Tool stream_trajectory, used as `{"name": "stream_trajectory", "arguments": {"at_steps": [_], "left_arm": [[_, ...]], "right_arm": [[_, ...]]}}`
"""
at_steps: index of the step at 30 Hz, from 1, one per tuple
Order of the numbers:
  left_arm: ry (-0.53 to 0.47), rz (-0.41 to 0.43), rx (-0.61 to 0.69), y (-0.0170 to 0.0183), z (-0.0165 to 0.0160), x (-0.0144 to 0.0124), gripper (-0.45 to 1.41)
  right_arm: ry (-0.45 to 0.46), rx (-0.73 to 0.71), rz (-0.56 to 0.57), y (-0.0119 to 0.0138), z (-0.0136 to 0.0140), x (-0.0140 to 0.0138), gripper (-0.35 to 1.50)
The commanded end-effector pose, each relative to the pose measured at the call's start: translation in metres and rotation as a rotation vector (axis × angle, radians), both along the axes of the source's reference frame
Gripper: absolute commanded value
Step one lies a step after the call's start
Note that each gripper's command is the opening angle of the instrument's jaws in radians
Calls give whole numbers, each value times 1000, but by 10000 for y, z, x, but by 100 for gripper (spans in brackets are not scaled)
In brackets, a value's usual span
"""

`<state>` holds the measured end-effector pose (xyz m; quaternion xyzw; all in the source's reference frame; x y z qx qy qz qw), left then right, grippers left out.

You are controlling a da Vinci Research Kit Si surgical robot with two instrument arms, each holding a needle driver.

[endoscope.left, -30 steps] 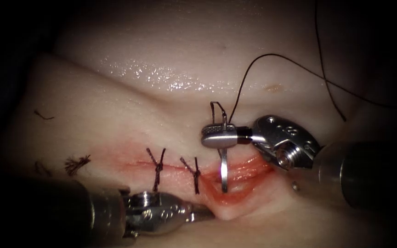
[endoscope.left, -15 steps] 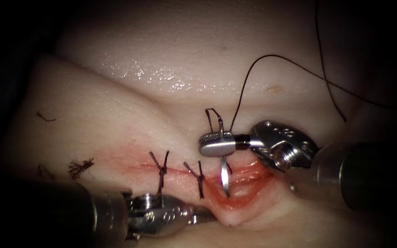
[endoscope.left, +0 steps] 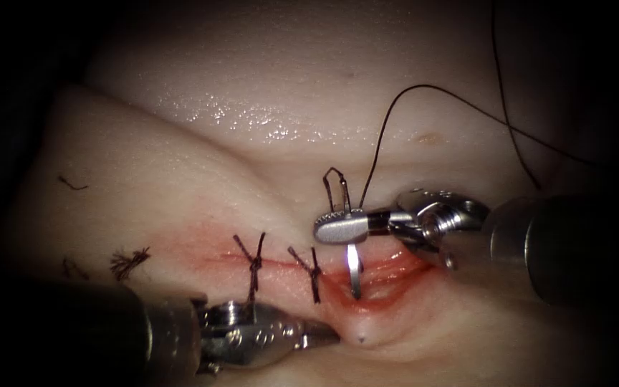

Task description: Wound Closure

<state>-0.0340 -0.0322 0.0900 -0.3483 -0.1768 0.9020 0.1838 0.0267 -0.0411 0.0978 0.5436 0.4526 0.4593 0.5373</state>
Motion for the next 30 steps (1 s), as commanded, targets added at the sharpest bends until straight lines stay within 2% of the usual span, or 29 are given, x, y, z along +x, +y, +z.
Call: {"name": "stream_trajectory", "arguments": {"at_steps": [1, 17, 21, 22, 30], "left_arm": [[-2, 2, 1, -5, 6, -5, -45], [-1, 2, 0, -6, 7, -5, -45], [-1, 2, -1, -6, 8, -5, -45], [-1, 3, -1, -6, 8, -5, -45], [-2, 4, -2, -7, 7, -3, -45]], "right_arm": [[2, 23, -1, -3, 4, 8, -35], [25, 218, 35, -10, -16, 10, -35], [13, 291, 47, -9, -25, 11, -35], [-5, 353, 57, -7, -27, 11, -35], [-15, 415, 69, -6, -29, 13, -35]]}}
